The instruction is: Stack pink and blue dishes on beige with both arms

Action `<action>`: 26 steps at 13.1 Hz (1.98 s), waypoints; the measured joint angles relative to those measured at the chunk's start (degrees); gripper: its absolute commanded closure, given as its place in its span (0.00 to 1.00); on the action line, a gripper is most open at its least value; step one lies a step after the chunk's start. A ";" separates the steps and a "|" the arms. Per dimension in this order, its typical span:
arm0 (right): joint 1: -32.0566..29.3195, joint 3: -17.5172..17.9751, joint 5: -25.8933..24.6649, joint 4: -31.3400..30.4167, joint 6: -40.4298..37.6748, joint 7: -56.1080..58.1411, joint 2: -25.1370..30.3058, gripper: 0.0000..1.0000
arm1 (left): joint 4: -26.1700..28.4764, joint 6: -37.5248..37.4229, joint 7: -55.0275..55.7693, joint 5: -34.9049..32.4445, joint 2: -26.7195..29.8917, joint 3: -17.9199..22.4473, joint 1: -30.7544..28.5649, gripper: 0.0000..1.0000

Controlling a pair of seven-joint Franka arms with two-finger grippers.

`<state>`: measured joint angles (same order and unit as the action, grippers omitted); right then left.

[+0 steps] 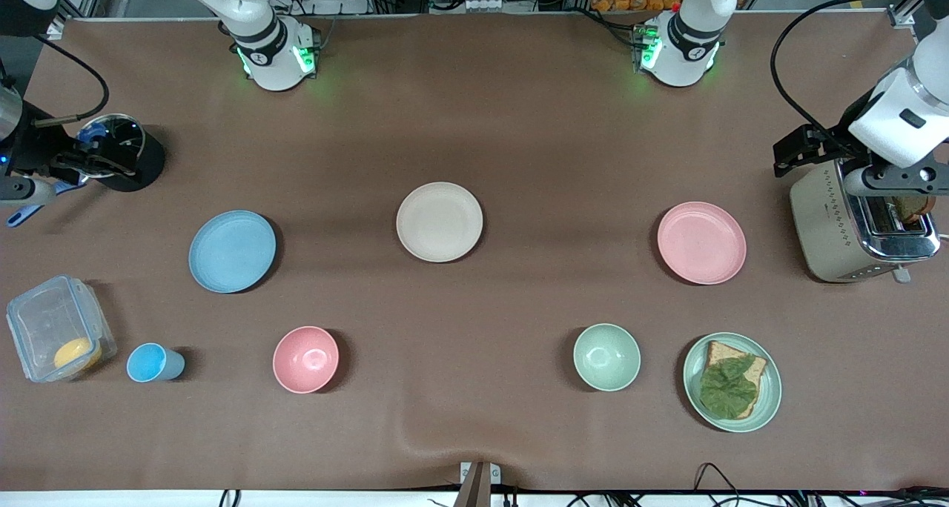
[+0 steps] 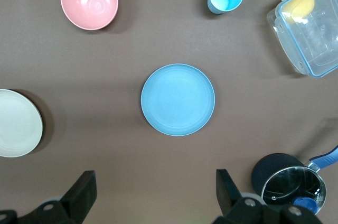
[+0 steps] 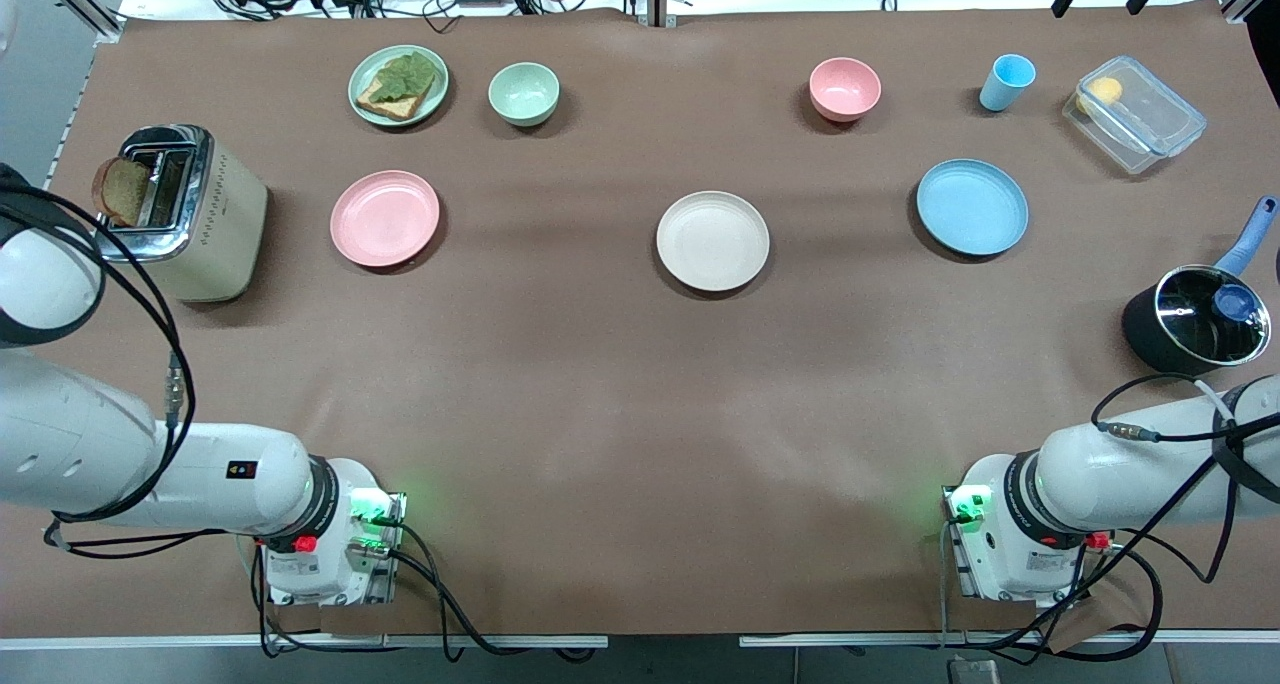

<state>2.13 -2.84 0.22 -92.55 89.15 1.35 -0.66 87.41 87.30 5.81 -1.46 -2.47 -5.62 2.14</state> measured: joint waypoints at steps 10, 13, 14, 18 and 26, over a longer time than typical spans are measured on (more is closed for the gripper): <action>0.04 0.14 0.01 0.00 0.00 0.00 0.00 0.00 | 2.75 1.76 0.00 -0.04 -0.92 0.01 -0.46 0.00; 0.04 0.15 0.02 0.00 0.00 0.00 0.00 0.00 | 4.01 2.74 0.00 -0.23 -0.92 0.01 -0.46 0.00; 0.04 0.15 0.02 0.00 0.00 0.01 0.00 0.00 | 4.58 3.27 0.00 -0.98 -0.93 0.00 -0.46 0.00; 0.04 0.15 0.02 0.00 -0.01 0.01 0.00 0.00 | 7.10 5.47 0.00 -2.42 -0.92 -0.10 -0.46 0.00; 0.02 0.06 0.02 -0.01 -0.03 -0.01 -0.01 0.00 | 10.63 8.84 0.00 -2.45 -0.81 -0.07 -1.44 0.00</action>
<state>2.15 -2.79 0.23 -92.56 89.12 1.34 -0.67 98.04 96.14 5.81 -3.90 -3.28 -5.69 0.70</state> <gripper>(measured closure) 0.000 0.000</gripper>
